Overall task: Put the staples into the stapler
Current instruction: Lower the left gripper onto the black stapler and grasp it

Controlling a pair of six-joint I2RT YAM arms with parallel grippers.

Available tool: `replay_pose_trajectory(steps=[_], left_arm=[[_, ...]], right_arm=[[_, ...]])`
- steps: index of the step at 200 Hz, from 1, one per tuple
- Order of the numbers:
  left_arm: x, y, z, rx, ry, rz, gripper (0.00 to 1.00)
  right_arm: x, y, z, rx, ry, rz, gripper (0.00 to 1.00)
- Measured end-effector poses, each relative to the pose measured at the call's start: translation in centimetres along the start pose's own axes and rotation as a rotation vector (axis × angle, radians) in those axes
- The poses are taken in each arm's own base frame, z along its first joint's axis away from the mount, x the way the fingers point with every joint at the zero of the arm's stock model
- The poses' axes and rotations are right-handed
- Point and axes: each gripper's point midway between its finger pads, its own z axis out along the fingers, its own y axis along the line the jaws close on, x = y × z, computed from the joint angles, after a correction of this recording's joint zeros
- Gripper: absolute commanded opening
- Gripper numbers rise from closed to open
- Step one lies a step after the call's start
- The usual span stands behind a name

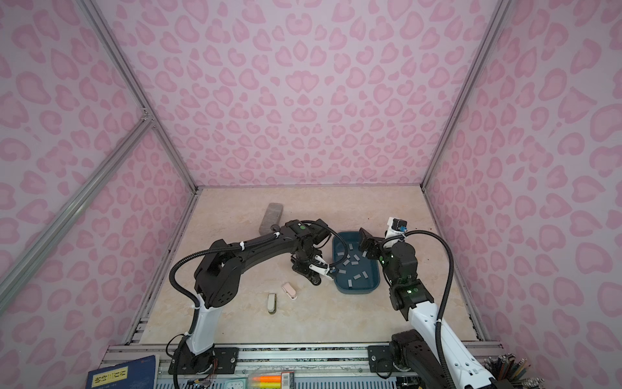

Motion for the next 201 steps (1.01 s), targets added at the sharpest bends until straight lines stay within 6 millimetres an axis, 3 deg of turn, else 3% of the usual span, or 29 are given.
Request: replay_pose_trajectory(steps=[11,42,91,113,165,201], left_arm=[[-0.2,-0.1,0.0,0.002,-0.002,0.005,0.38],[-0.4,0.0,-0.4,0.004,-0.009,0.008,0.04],[-0.4,1.2,-0.7,-0.055,-0.03,-0.034,0.03],[0.2,1.7,-1.8,-0.132,-0.052,-0.099,0.04],[3.1,4.9,-10.6,-0.531,-0.203,-0.419,0.04],[6.0,4.0,-14.3,-0.732,-0.338,-0.637,0.04]], right_arm=[[-0.1,0.0,-0.1,-0.001,-0.003,0.004,0.98],[0.0,0.0,-0.2,-0.001,-0.004,0.007,0.98],[-0.4,-0.2,-0.7,0.01,-0.019,0.012,0.98],[-0.7,-0.1,-1.0,0.006,-0.032,0.015,0.98],[-0.5,-0.2,-1.2,0.017,-0.007,0.033,0.91],[-0.3,0.3,-0.7,-0.001,0.022,0.082,0.86]])
